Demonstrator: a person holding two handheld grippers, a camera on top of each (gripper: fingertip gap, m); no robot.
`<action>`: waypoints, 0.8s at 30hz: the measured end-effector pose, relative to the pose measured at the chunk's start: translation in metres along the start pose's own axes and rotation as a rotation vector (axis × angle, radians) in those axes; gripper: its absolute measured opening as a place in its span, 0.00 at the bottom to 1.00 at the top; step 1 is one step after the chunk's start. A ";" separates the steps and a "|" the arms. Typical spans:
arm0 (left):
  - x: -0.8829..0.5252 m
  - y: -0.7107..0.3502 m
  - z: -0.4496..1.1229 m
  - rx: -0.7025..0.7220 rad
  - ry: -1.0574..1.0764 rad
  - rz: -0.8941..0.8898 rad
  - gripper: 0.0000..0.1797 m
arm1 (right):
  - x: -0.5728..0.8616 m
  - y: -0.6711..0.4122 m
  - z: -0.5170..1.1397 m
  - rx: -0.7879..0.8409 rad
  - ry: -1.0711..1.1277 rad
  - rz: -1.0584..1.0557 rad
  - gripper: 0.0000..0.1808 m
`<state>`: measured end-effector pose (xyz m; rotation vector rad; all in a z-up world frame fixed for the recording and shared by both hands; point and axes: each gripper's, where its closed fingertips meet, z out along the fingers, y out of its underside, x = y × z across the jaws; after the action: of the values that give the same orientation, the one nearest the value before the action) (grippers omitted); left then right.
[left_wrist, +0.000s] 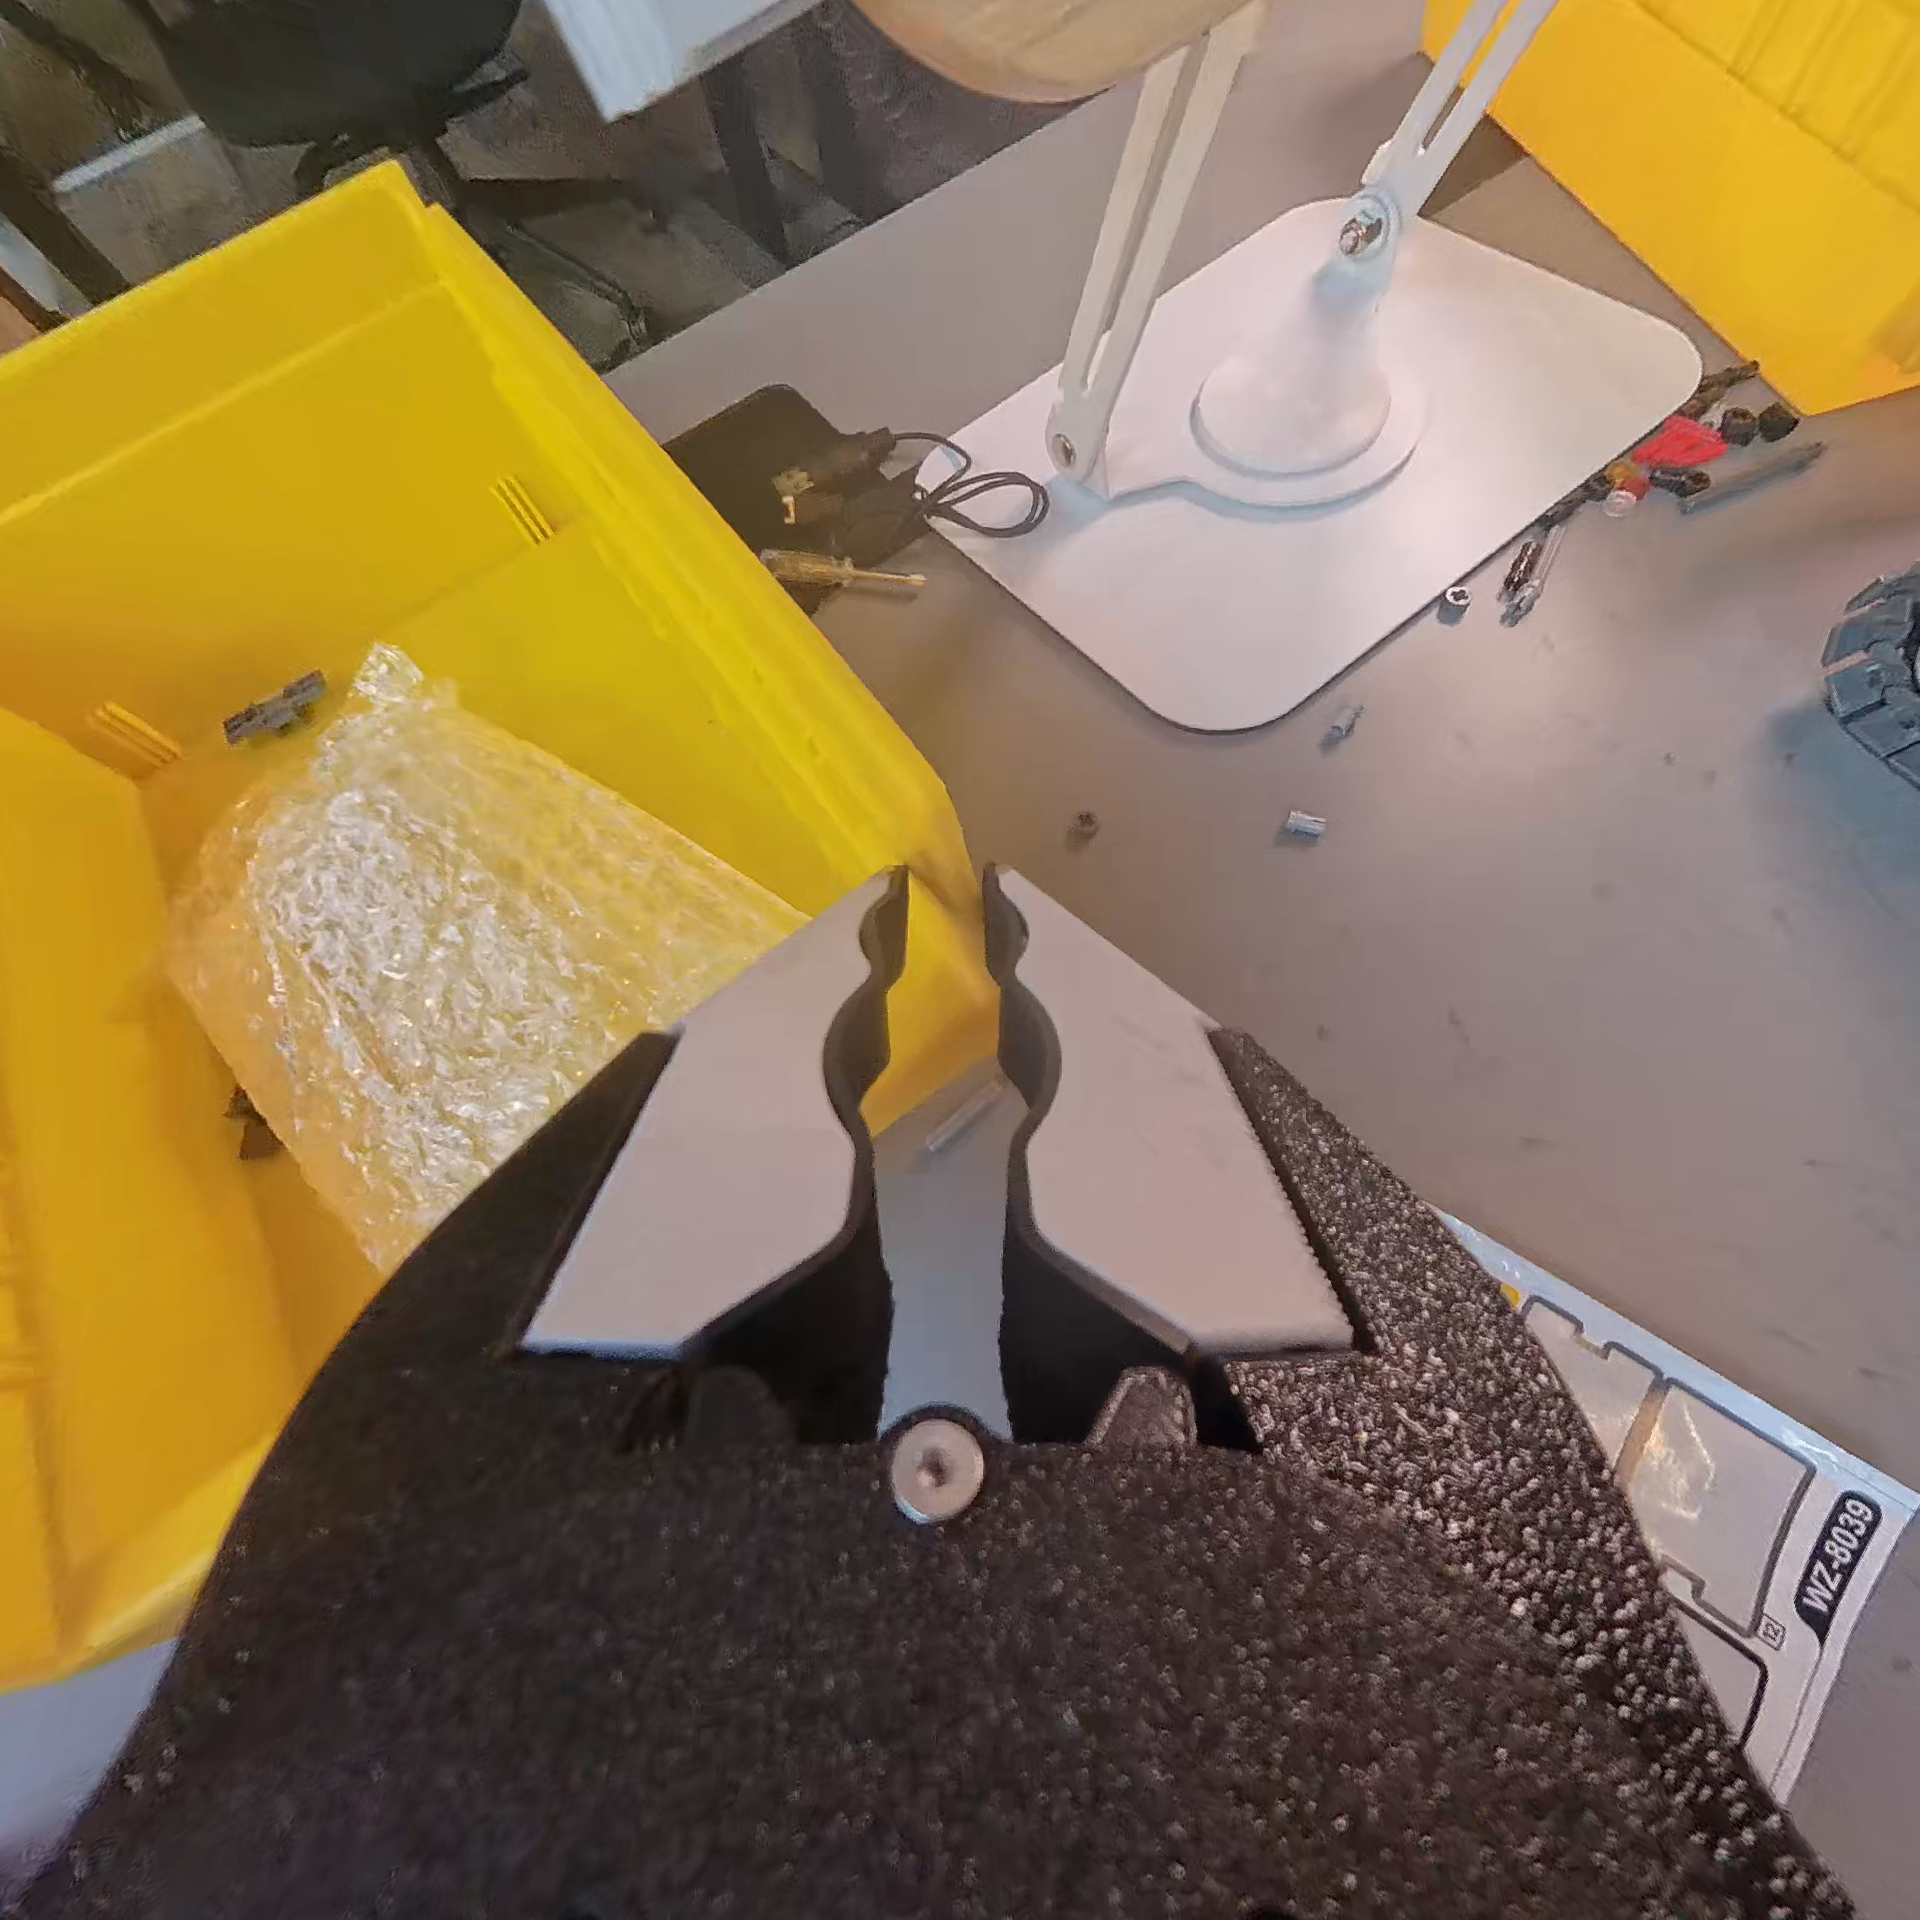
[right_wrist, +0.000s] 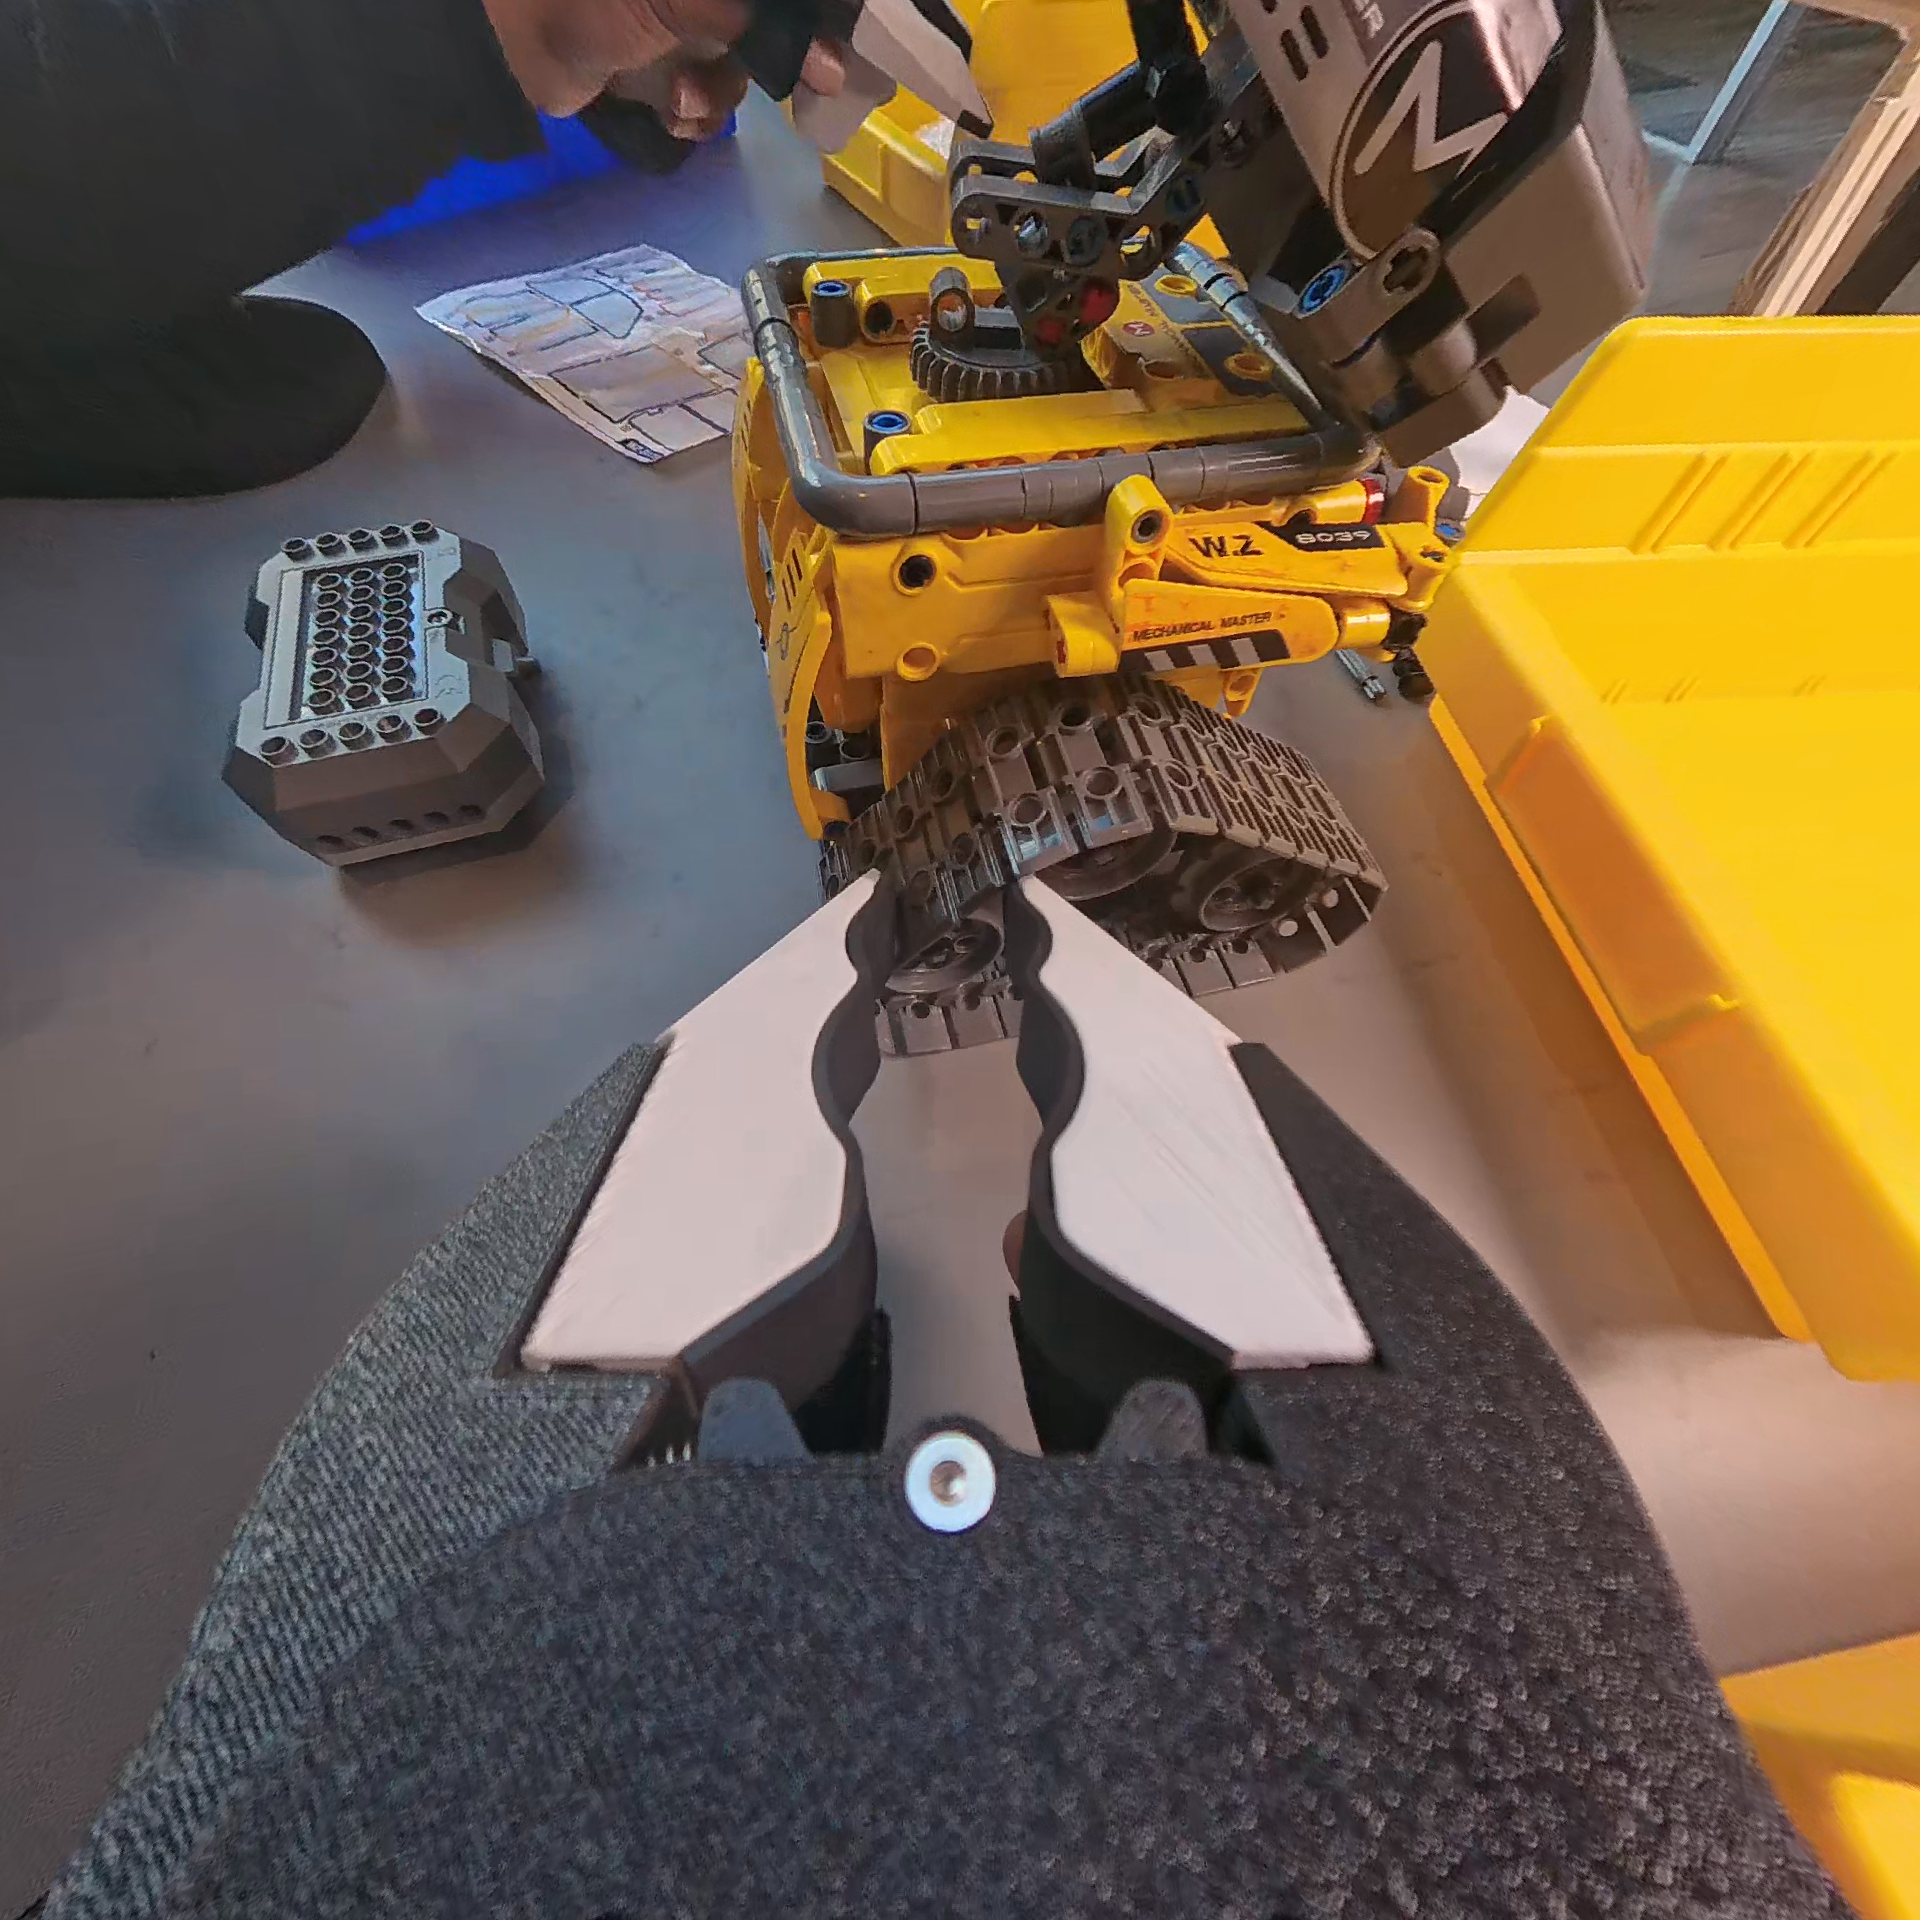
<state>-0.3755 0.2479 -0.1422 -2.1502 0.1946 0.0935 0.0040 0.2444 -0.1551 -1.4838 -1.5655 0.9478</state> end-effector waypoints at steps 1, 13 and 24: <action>-0.003 0.002 -0.002 -0.006 -0.010 -0.012 0.07 | 0.000 0.000 0.000 -0.001 0.006 -0.007 0.11; 0.072 -0.049 -0.001 0.149 0.015 -0.095 0.17 | 0.001 0.001 0.001 -0.014 0.028 -0.029 0.11; -0.006 -0.038 0.125 -0.143 -0.329 -0.260 0.22 | 0.001 0.001 0.001 -0.014 0.057 -0.060 0.11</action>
<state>-0.3741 0.3728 -0.1795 -2.2457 -0.2893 0.3151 0.0036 0.2451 -0.1564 -1.4529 -1.5695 0.8547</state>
